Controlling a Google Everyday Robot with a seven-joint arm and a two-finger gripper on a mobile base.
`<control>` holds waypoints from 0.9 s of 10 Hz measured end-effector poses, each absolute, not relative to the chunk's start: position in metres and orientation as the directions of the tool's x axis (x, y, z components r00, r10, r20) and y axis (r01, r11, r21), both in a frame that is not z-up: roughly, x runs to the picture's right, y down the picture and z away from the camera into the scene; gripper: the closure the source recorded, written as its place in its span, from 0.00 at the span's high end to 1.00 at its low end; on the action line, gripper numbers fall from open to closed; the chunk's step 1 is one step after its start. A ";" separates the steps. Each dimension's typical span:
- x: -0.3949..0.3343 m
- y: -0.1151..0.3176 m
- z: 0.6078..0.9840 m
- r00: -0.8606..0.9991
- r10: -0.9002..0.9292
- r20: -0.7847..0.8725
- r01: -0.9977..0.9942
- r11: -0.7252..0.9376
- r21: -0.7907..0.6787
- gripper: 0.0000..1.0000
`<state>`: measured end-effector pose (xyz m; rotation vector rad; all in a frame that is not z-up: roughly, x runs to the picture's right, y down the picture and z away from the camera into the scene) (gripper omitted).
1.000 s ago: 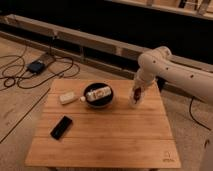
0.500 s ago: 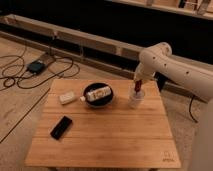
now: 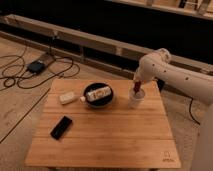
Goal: Place the pepper in the ceramic cup
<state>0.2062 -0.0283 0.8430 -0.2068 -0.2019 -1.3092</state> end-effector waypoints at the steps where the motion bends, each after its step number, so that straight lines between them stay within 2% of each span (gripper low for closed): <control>1: 0.206 -0.026 0.844 0.248 -0.935 0.253 0.968 0.247 -0.036 0.28; 4: 0.209 -0.019 0.847 0.261 -0.941 0.214 0.965 0.257 -0.048 0.59; 5: 0.211 -0.019 0.846 0.264 -0.943 0.201 0.964 0.259 -0.052 0.62; 9: 0.210 -0.013 0.844 0.271 -0.947 0.173 0.962 0.265 -0.061 0.62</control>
